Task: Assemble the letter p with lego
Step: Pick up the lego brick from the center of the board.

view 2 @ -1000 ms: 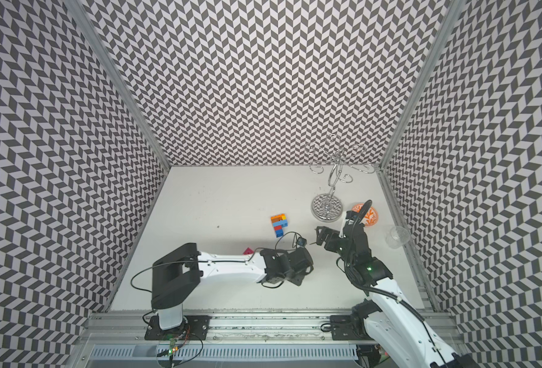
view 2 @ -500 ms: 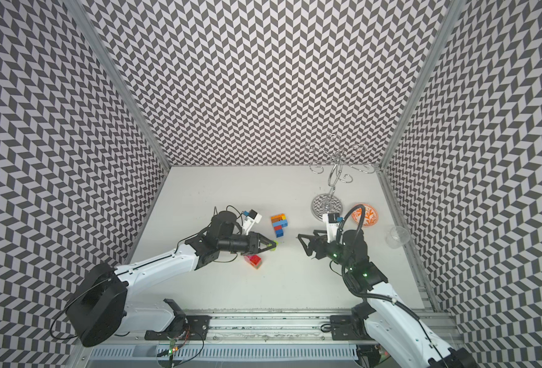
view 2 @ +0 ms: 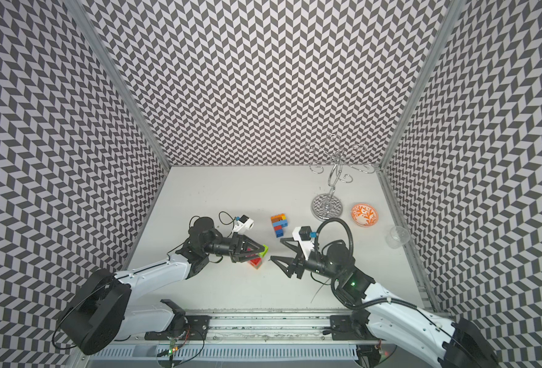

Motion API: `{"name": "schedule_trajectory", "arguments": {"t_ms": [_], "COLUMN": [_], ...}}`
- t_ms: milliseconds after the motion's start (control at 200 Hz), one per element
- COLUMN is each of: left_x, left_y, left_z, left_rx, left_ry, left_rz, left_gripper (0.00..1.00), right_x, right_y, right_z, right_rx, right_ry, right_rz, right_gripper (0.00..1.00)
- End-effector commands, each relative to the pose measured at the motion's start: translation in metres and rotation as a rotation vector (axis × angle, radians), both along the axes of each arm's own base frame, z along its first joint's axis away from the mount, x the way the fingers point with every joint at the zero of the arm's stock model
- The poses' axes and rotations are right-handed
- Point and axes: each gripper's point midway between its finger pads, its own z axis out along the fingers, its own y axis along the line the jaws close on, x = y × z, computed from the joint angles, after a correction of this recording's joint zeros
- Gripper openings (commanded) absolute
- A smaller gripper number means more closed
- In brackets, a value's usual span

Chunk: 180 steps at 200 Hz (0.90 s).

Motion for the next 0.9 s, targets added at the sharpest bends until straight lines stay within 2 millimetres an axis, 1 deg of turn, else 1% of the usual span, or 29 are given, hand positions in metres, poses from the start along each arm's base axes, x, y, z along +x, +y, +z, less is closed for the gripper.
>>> {"name": "schedule_trajectory", "arguments": {"t_ms": [0, 210, 315, 446, 556, 656, 771, 861, 896], "left_x": [-0.009, -0.011, -0.012, -0.012, -0.012, -0.012, -0.012, -0.012, -0.012], "left_y": [0.004, 0.006, 0.007, 0.008, 0.008, 0.009, 0.009, 0.010, 0.010], "left_z": [0.013, 0.008, 0.006, 0.004, 0.002, 0.001, 0.000, -0.001, -0.001], "left_rx": [-0.055, -0.060, -0.065, -0.066, -0.063, -0.062, -0.061, -0.061, -0.060], "left_ry": [-0.006, 0.021, 0.037, 0.044, 0.049, 0.050, 0.053, 0.054, 0.055], "left_rz": [-0.038, -0.021, -0.016, -0.011, -0.008, -0.007, -0.001, 0.002, 0.003], "left_gripper": [0.23, 0.23, 0.23, 0.23, 0.23, 0.23, 0.23, 0.23, 0.23], "right_x": [-0.002, -0.008, -0.007, -0.004, -0.003, -0.003, -0.002, -0.002, -0.002], "right_y": [0.006, 0.025, 0.035, 0.041, 0.045, 0.051, 0.053, 0.055, 0.056], "right_z": [0.023, 0.027, 0.021, 0.020, 0.015, 0.011, 0.008, 0.004, 0.003], "right_rx": [0.049, 0.038, 0.008, -0.003, -0.015, -0.037, -0.048, -0.058, -0.065], "right_ry": [-0.160, -0.215, -0.216, -0.217, -0.204, -0.190, -0.185, -0.181, -0.179], "right_rz": [-0.025, -0.032, -0.046, -0.076, -0.083, -0.074, -0.078, -0.077, -0.078], "right_gripper": [0.76, 0.80, 0.79, 0.77, 0.69, 0.57, 0.51, 0.44, 0.42]}}
